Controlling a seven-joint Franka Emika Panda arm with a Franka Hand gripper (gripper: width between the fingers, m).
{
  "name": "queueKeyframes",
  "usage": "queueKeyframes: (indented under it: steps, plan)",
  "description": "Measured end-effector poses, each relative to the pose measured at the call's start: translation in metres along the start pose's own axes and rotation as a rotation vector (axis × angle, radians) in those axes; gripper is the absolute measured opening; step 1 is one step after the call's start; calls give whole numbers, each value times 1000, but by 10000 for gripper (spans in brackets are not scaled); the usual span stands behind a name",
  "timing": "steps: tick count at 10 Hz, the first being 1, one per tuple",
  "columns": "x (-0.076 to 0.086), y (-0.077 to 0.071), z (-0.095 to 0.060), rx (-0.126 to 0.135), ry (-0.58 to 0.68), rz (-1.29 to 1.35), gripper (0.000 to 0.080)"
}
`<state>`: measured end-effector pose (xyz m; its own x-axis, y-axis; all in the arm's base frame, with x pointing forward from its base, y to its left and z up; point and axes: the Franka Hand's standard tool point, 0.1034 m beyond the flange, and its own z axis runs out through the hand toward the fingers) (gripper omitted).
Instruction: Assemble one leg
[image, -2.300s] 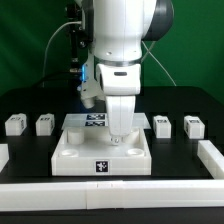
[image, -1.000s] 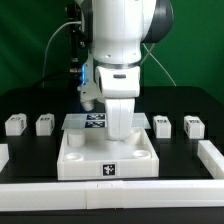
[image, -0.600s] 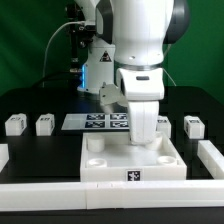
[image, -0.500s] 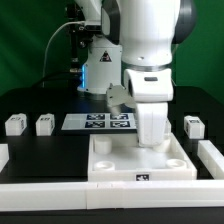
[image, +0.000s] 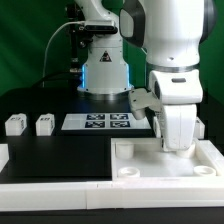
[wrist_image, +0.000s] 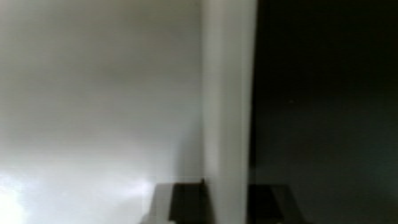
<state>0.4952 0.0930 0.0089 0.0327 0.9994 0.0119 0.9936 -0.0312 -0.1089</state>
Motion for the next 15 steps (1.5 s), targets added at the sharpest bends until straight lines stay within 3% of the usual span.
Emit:
queueKeyframes:
  steps: [4,7,8,9,15]
  plan:
    - [-3,0,0,-1,1,4,74]
    - [-3,1,0,-2,0,6,546]
    - [-3,1,-2,-5,0,7,546]
    - [-3,1,-5,-10,-1,13,628]
    - [-5,-4,-36,-49,-11,46,649]
